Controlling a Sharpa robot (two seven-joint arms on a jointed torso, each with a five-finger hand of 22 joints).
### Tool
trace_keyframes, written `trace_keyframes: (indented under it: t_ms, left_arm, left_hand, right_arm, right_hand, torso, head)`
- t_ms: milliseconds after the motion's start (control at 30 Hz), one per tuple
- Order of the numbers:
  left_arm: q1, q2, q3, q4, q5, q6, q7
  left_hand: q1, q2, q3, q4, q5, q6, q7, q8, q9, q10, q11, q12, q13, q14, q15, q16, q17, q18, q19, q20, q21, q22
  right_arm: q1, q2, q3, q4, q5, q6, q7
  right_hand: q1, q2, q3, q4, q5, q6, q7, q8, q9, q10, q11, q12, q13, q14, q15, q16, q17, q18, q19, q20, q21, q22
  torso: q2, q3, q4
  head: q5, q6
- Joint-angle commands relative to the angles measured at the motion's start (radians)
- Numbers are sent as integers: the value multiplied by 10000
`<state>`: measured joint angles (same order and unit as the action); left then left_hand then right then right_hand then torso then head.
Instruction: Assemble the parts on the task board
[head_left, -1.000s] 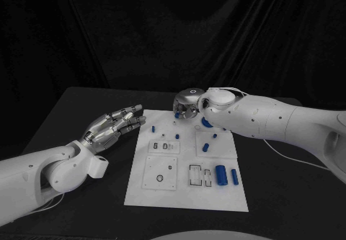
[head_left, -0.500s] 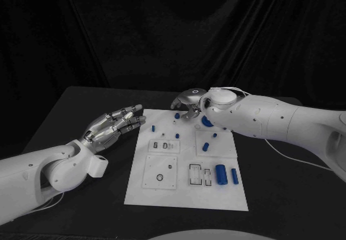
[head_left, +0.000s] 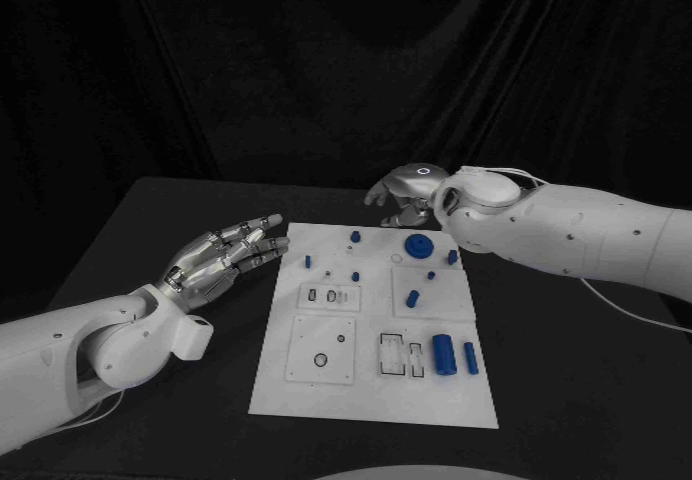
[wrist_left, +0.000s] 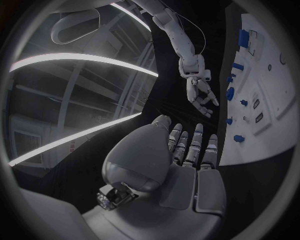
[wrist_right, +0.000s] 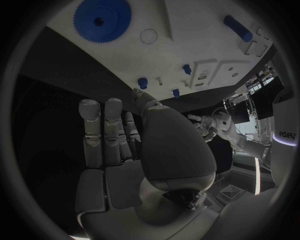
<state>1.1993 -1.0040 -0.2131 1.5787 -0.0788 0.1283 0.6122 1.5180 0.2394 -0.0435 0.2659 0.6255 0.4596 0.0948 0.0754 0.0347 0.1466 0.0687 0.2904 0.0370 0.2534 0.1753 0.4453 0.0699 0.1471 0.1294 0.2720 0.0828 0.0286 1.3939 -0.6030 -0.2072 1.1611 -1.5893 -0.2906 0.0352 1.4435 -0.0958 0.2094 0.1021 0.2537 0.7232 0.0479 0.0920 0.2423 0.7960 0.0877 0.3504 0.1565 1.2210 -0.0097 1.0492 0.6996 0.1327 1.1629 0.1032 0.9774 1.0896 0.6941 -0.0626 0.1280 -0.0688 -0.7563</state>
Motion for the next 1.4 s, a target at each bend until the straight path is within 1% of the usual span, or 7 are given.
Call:
trace_keyframes:
  t_ms: [33, 267, 400, 567, 633, 1000, 1400]
  left_arm:
    - [7, -12, 8, 39, 3, 81, 80]
    - [4, -7, 8, 26, 3, 101, 72]
    - [2, 10, 8, 10, 3, 116, 77]
    - [-2, 17, 8, 5, 3, 134, 79]
    - [-3, 18, 8, -1, 3, 140, 74]
    - [-9, 39, 8, -28, 3, 163, 62]
    - [-12, 46, 8, -42, 3, 180, 54]
  left_hand:
    - [154, 51, 404, -88, 171, 61, 23, 97, 177, -20, 107, 86, 94, -130, 21, 87, -81, 267, -18, 63, -106, 24]
    - [154, 49, 409, -89, 171, 66, 24, 98, 178, -16, 108, 96, 96, -126, 22, 97, -80, 266, -10, 64, -101, 26]
    - [154, 49, 409, -89, 171, 66, 24, 98, 178, -16, 108, 96, 96, -126, 22, 97, -80, 266, -10, 64, -101, 26]
    - [154, 49, 409, -89, 171, 66, 24, 98, 178, -16, 108, 96, 96, -126, 22, 97, -80, 266, -10, 64, -101, 26]
    - [154, 49, 409, -89, 171, 66, 24, 98, 178, -16, 108, 96, 96, -126, 22, 97, -80, 266, -10, 64, -101, 26]
    - [156, 48, 425, -90, 176, 74, 25, 101, 179, -20, 108, 93, 95, -122, 27, 108, -78, 265, -22, 65, -108, 23]
    - [156, 48, 425, -90, 176, 74, 25, 101, 179, -20, 108, 93, 95, -122, 27, 108, -78, 265, -22, 65, -108, 23]
  right_arm:
    - [104, -491, -1, 521, -17, -517, -146]
    - [139, -1431, -5, 1187, 97, -145, -294]
    - [20, -1743, -6, 1326, 120, -4, -369]
    - [-173, -1989, -8, 1453, 130, 85, -476]
    - [-235, -2032, -8, 1467, 132, 123, -508]
    - [-492, -2039, -9, 1304, 135, 476, -914]
    - [-618, -1886, -9, 1035, 134, 478, -1104]
  right_hand:
    - [-203, 139, -258, 162, -222, 272, 59, 203, -124, 361, -94, 911, 553, -23, -22, -203, -174, 184, -15, -66, -363, -60]
    - [-968, 210, -717, 823, -146, 584, 317, 54, -409, -65, -524, 6652, 4863, -490, -197, -1353, -1364, 402, -466, -197, -2396, -1087]
    - [-1039, 213, -832, 962, -250, 793, 329, 109, -413, 2856, -747, 9603, 8973, 654, -287, 933, 1890, 175, 247, -287, -1328, -131]
    - [-1044, 216, -829, 1152, -327, 767, 308, 59, -428, -398, -668, 7134, 5867, -230, -290, -339, 265, 262, 2, -285, -1899, -310]
    - [-1024, 196, -835, 1190, -323, 796, 298, 65, -423, -95, -686, 6900, 5716, 75, -318, -252, 473, 214, 268, -313, -1607, -75]
    - [-1252, 164, -1307, 1356, -686, 1210, 339, 132, -374, 7737, -871, 12200, 14134, 3149, -445, 4743, 7889, -547, 2333, -460, 2527, 2981]
    - [-1190, 148, -1347, 1349, -478, 1114, 306, 54, -317, 7748, -922, 12203, 14143, 3498, -500, 5216, 8712, -893, 3133, -518, 4216, 4037]
  torso:
    - [-17, -5, -49]
    - [-30, -10, -69]
    - [-7, -20, -66]
    - [11, -30, -76]
    - [24, -25, -80]
    - [8, -11, -52]
    - [-16, -14, -28]
  head:
    - [34, -17]
    - [43, -84]
    - [42, -71]
    - [52, -91]
    - [52, -90]
    - [17, -128]
    - [0, -132]
